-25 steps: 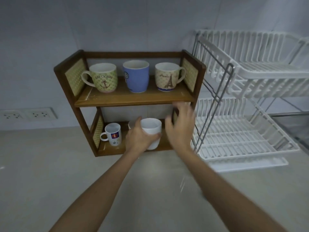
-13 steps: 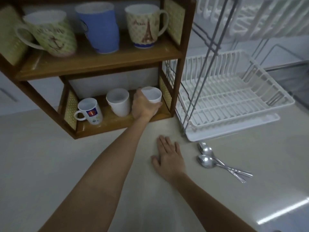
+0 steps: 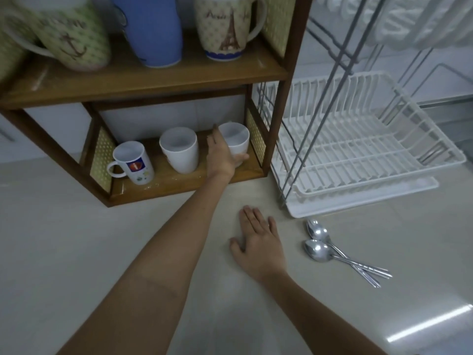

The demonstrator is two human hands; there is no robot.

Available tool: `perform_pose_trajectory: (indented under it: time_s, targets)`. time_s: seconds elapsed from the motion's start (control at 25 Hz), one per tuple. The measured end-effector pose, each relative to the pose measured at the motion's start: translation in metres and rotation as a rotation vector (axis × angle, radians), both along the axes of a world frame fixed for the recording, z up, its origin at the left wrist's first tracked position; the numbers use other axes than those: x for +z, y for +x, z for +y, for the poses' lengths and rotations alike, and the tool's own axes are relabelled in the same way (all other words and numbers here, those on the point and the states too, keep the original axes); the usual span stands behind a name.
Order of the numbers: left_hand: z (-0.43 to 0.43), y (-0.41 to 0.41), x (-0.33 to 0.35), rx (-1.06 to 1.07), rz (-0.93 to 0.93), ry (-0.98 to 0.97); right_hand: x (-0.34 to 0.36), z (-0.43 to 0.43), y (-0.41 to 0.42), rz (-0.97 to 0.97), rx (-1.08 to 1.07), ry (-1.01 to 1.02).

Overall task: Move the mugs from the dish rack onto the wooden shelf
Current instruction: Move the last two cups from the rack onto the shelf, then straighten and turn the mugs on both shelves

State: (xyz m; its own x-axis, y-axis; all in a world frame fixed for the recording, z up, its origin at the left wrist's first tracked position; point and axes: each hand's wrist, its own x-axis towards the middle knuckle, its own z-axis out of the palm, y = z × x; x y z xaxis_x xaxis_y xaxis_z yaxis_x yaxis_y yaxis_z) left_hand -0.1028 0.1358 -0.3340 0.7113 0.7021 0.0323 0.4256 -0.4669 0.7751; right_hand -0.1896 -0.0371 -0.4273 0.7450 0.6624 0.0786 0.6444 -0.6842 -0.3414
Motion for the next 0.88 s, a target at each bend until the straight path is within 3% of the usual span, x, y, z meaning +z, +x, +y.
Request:
perform_pose_trajectory:
  time_s: [0.32, 0.44, 0.72, 0.8, 0.88]
  targets:
    - [-0.007, -0.128, 0.013, -0.043, -0.021, 0.230, 0.017, -0.002, -0.003, 0.091, 0.071, -0.103]
    - [0.013, -0.167, 0.050, 0.014, -0.038, 0.357, 0.048, 0.012, -0.001, 0.035, 0.175, 0.008]
    - [0.075, -0.192, 0.182, 0.175, -0.269, 0.723, 0.239, 0.106, 0.034, -0.306, 0.300, 0.646]
    - [0.101, -0.184, 0.220, 0.189, -0.248, 0.734, 0.295, 0.134, 0.051, -0.378, 0.249, 0.641]
    - [0.126, -0.173, 0.256, 0.147, -0.061, 0.707, 0.343, 0.161, 0.069, -0.341, 0.189, 0.462]
